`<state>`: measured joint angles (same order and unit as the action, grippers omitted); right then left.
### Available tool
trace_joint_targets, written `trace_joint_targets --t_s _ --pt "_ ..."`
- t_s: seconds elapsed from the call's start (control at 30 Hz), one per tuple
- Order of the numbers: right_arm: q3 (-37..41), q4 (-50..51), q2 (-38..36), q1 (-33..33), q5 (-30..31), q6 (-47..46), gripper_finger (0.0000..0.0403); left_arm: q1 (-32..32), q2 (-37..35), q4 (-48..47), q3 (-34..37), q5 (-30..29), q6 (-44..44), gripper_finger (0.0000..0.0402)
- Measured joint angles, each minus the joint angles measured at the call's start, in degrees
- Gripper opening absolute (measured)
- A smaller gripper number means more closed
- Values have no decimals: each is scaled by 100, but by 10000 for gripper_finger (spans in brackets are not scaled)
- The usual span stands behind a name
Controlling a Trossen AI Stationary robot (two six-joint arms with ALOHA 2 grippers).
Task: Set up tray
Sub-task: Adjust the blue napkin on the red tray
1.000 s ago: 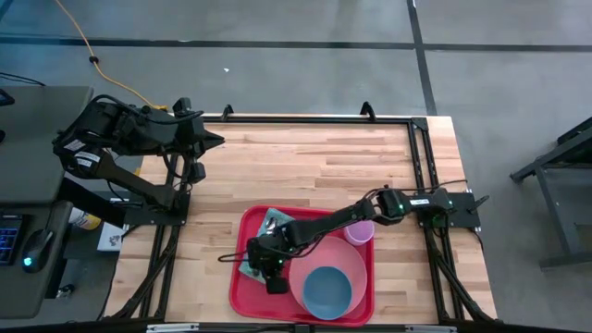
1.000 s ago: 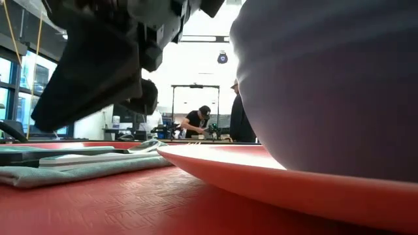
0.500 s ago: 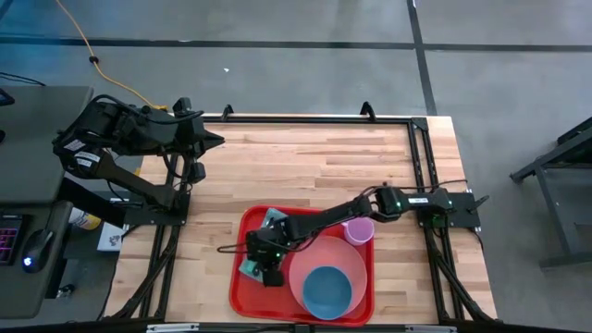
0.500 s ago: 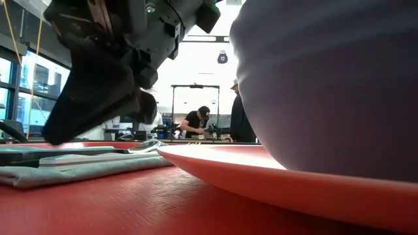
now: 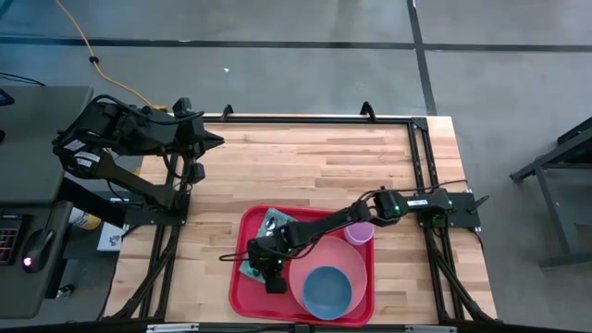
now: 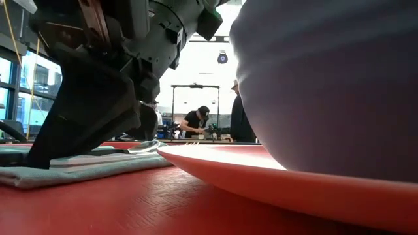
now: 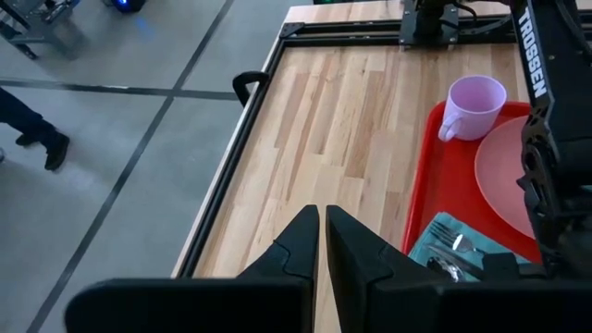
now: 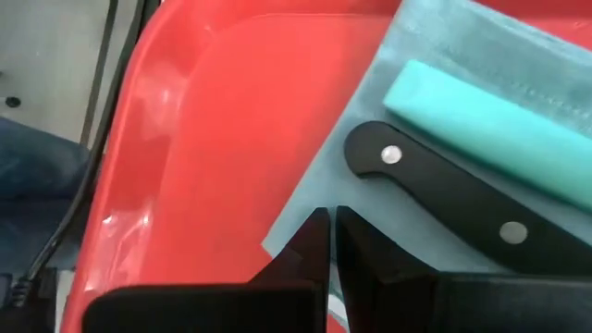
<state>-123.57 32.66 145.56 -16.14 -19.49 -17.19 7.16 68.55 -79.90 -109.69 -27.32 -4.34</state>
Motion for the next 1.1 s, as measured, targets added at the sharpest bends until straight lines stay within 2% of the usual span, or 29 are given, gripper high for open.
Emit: trace_joint_targets --t_s 0.2,0.37,0.67,0.97,1.1 --pt "0 50 0 -116 -74 -33 0 0 0 -17 0 10 1 56" --pt "0 247 0 -242 -367 25 0 0 0 -90 0 12 0 56" --pt "-3 570 -4 -495 -411 225 0 0 0 -96 0 12 0 55" --pt "-2 738 -4 -501 -820 391 0 0 0 -89 0 18 -39 56" --pt "-52 758 -2 -503 -809 494 0 0 0 -89 0 18 -39 55"
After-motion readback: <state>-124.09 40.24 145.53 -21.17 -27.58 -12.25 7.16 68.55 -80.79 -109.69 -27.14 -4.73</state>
